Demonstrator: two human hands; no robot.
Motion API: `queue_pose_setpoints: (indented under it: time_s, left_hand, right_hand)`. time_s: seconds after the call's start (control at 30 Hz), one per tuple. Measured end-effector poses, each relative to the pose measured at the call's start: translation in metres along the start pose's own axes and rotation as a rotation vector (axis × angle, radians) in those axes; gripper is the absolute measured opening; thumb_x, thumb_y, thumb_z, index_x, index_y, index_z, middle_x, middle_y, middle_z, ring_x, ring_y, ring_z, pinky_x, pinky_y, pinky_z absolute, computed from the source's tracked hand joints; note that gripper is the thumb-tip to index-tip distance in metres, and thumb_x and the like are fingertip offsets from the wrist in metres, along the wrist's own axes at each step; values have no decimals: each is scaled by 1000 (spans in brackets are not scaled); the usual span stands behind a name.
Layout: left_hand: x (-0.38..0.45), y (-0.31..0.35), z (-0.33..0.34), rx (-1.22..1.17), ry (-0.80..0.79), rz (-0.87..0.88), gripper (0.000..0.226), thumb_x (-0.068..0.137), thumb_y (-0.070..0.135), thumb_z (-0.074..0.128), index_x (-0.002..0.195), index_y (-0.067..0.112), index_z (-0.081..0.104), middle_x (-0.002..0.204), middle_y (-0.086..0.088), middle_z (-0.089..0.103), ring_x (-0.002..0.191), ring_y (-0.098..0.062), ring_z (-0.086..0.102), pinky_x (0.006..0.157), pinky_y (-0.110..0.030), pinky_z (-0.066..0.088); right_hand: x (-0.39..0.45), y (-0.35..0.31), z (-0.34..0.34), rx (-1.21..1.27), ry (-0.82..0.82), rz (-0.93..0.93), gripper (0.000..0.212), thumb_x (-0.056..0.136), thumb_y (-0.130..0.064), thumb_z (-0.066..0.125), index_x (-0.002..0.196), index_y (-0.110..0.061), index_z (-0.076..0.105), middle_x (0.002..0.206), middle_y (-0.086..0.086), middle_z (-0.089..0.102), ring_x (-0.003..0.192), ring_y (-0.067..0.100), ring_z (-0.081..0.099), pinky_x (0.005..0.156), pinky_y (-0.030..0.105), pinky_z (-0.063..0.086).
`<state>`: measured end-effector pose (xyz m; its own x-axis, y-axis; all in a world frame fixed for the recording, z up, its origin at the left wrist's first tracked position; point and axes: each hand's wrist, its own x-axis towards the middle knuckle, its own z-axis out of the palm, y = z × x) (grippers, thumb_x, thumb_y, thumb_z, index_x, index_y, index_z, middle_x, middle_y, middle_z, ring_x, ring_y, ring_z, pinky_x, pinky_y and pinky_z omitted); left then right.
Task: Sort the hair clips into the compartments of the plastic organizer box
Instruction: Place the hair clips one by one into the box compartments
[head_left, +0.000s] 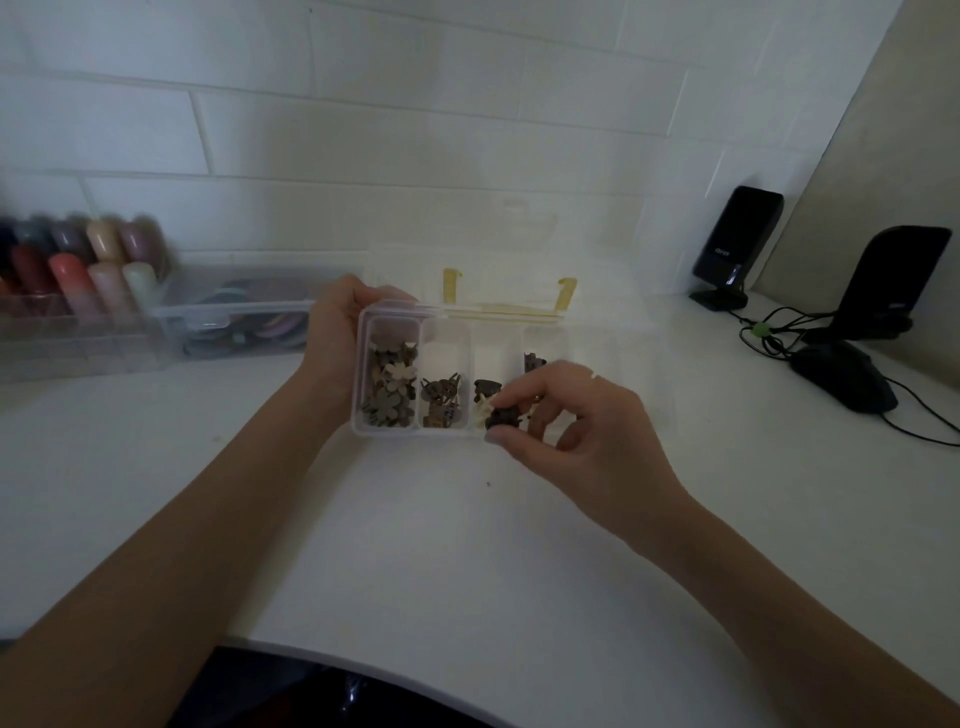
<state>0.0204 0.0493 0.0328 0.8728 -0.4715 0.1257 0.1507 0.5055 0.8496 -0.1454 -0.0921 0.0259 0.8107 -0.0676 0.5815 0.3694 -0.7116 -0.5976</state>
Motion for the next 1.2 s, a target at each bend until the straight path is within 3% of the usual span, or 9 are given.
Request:
queue_pose_setpoints:
  time_s: [0.17,0.37,0.5,0.67,0.77,0.97,1.07,1.13,1.2]
  left_hand:
    - [-2,-6,3,78,54,-37,28,81,22,35,61,12,52,50,2,54,50,-14,49,52,-18,40]
    - [0,-8,7,4,16,-105,54,88,22,29,41,16,55,43,-1,51,40,-13,48,49,-24,38]
    - [2,-9,3,-8,-17,-136,52,87,26,32,43,16,57,49,-2,54,49,-16,52,55,-25,41]
    - [7,-14,3,-9,-37,-194,58,89,32,29,46,13,63,49,-5,58,52,-19,55,48,-17,44]
    - [8,-16,3,29,16,-211,50,87,34,34,52,13,63,52,-6,59,52,-19,56,50,-18,45]
    - [8,-17,1,48,55,-229,39,84,36,40,65,13,65,62,-8,60,59,-21,58,62,-28,45]
    - [8,-18,1,87,79,-287,30,81,41,43,74,15,57,68,-8,58,63,-22,54,64,-30,43]
    - [7,-19,1,110,93,-316,28,81,42,44,78,16,55,71,-7,59,64,-22,55,65,-29,44]
    - [8,-20,0,125,104,-306,28,82,42,45,88,16,54,77,-8,61,66,-22,57,66,-30,47]
  right_hand:
    - [9,-10,15,-105,120,-128,21,77,-11,72,94,-19,63,86,-12,59,77,7,56,66,15,44]
    - [50,-23,39,-340,143,-267,14,78,-17,69,91,-18,62,90,-5,65,87,20,55,75,40,44]
    - [66,-14,51,-394,162,-210,8,80,-22,66,87,-20,64,81,-6,68,89,22,55,76,42,42]
    - [63,-5,52,-556,122,-264,12,80,-28,59,77,-18,65,95,-5,72,93,26,56,77,38,38]
    - [65,-4,47,-489,92,-188,13,87,-28,52,92,-18,59,88,-4,68,97,24,54,80,37,34]
    - [64,1,49,-549,56,-189,33,90,-36,40,103,-24,68,129,-7,59,115,22,51,93,40,32]
    - [69,7,32,-452,49,-73,39,94,-36,35,128,-34,53,138,-10,50,124,16,45,103,42,29]
    - [74,18,6,-343,172,11,43,94,-36,36,137,-37,41,133,-10,54,120,14,49,104,46,33]
    - [75,29,-26,-244,363,124,42,95,-34,40,137,-34,38,123,-9,59,110,10,55,101,37,40]
